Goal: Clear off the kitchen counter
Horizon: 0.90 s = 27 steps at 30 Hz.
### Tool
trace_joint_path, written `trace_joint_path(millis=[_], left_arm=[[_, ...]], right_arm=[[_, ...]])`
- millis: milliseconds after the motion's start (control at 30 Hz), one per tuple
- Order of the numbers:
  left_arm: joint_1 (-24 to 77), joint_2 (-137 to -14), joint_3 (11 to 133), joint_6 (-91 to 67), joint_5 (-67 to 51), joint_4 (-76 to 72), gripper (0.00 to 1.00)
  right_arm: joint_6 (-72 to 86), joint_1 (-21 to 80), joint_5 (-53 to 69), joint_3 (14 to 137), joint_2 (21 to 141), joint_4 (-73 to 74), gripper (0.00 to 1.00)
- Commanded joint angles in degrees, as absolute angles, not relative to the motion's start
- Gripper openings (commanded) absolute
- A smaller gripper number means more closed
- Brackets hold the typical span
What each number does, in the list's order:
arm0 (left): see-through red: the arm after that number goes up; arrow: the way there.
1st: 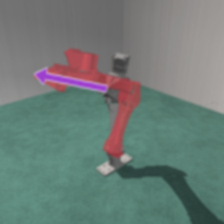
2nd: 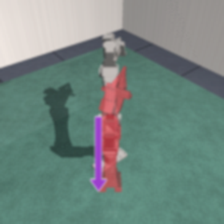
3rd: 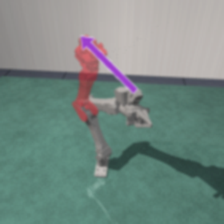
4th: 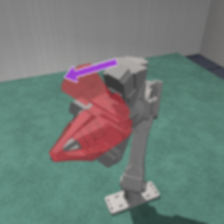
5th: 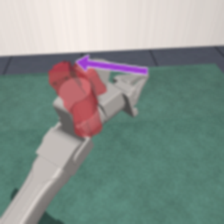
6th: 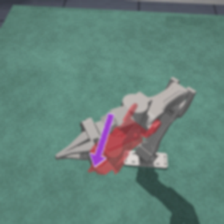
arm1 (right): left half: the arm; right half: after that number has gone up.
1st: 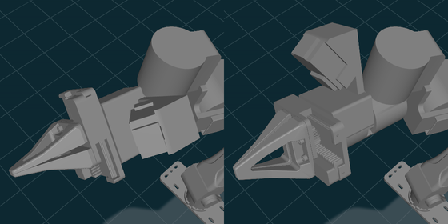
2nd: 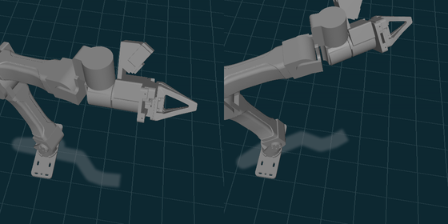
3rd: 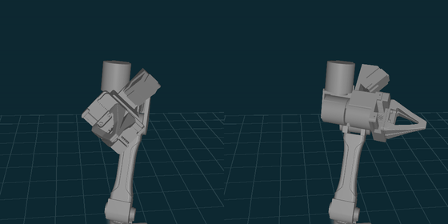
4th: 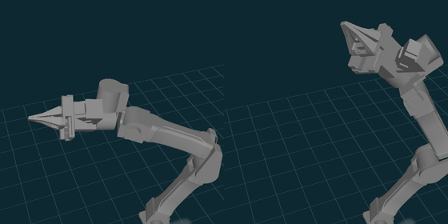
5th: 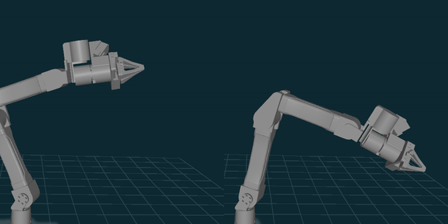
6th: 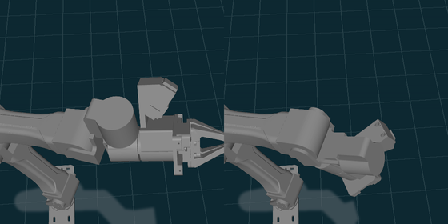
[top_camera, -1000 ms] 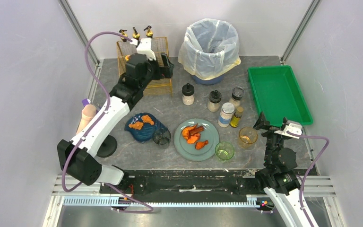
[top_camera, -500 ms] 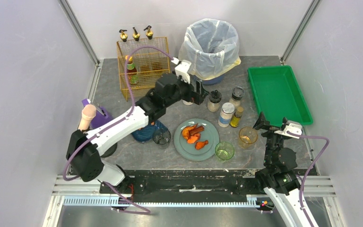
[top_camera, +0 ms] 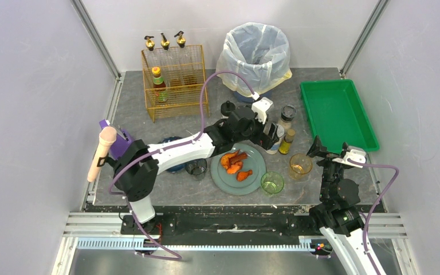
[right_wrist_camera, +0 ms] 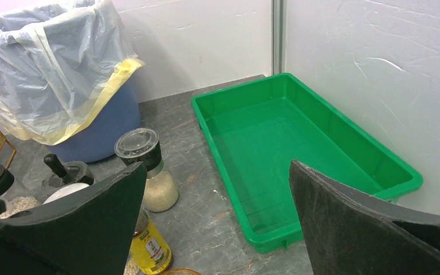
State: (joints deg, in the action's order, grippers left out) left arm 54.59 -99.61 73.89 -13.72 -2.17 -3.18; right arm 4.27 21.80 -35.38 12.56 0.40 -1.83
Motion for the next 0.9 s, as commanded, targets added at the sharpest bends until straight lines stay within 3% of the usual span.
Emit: trace_joint_path(millis=[0,233,467,733,867], left_arm=[[55.8,-102.8,78.4,-9.9,-0.3,-6.1,1.00],[56.6,-107.9,82.5,-9.3,2.6,-6.2,0.99],[56.9,-112.0,85.1,-8.9,3.8,-6.2,0.85],[57.2,-114.7,87.2,-8.8,3.6,-6.2,0.80],[57.2,-115.0,87.3,-9.0,3.3,-6.2,0.73]], right_arm=[[4.4,22.0,-35.3,14.0,-9.2,-2.3,0.98],[4.3,22.0,-35.4,14.0,-9.2,-2.3,0.98],[4.2,21.9,-35.4,13.8,-9.2,-2.5,0.98],[4.2,22.0,-35.4,13.8,-9.2,-2.5,0.98],[4.2,22.0,-35.4,13.7,-9.2,-2.5,0.98]])
